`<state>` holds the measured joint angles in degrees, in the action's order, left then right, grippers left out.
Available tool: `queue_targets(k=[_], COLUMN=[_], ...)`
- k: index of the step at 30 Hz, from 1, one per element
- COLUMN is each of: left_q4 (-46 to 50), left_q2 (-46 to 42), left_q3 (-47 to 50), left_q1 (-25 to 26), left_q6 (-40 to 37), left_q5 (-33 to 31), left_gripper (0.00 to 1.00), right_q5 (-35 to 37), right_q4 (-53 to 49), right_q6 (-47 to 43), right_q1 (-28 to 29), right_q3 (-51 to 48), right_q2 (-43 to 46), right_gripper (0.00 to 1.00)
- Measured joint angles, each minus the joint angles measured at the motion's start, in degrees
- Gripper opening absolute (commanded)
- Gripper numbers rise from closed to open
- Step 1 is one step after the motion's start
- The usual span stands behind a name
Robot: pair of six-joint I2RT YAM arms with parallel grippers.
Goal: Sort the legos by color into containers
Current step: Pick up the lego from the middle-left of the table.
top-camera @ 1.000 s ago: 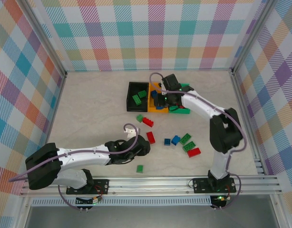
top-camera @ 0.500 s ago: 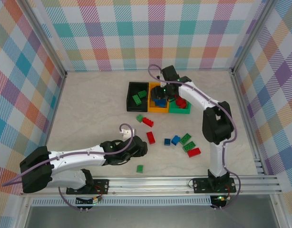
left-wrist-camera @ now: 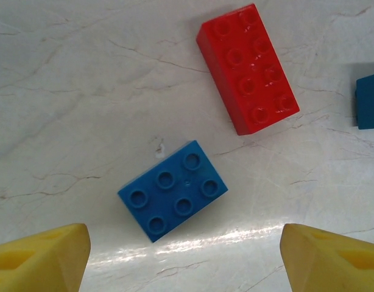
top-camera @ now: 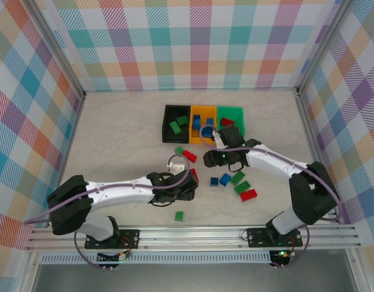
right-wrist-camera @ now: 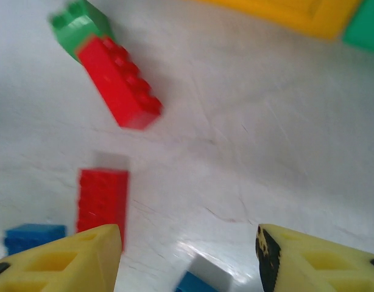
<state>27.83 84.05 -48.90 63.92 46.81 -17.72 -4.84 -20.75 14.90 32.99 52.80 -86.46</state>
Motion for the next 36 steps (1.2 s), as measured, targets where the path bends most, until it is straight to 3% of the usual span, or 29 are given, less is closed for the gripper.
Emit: queue_targets(k=[11, 20, 30, 33, 36], left_q4=[5.03, 5.07, 6.60, 7.48, 7.67], left_q2=[6.99, 13.03, 14.60, 14.60, 14.58], left_q3=[-6.43, -8.00, -8.79, -9.20, -10.21], left_q1=[-4.33, -5.95, -6.86, -6.97, -7.02], left_q6=[-0.15, 5.75, 9.75, 9.49, 9.16], left_q5=[4.79, 8.96, 9.29, 9.07, 8.70], left_gripper=[0.82, 0.78, 0.61, 0.44, 0.43], right_q5=[3.43, 3.52, 3.50, 3.50, 3.41], right_q4=[14.10, 18.38, 18.64, 18.67, 18.88], right_q6=[0.55, 0.94, 1.14, 1.14, 1.29], right_q1=[-0.07, -0.07, -0.07, -0.07, -0.07], right_q3=[-15.19, -15.89, -15.89, -15.89, -15.91], right_q2=[7.87, 7.98, 8.09, 8.09, 8.09], right_gripper=[0.62, 0.62, 0.62, 0.62, 0.62])
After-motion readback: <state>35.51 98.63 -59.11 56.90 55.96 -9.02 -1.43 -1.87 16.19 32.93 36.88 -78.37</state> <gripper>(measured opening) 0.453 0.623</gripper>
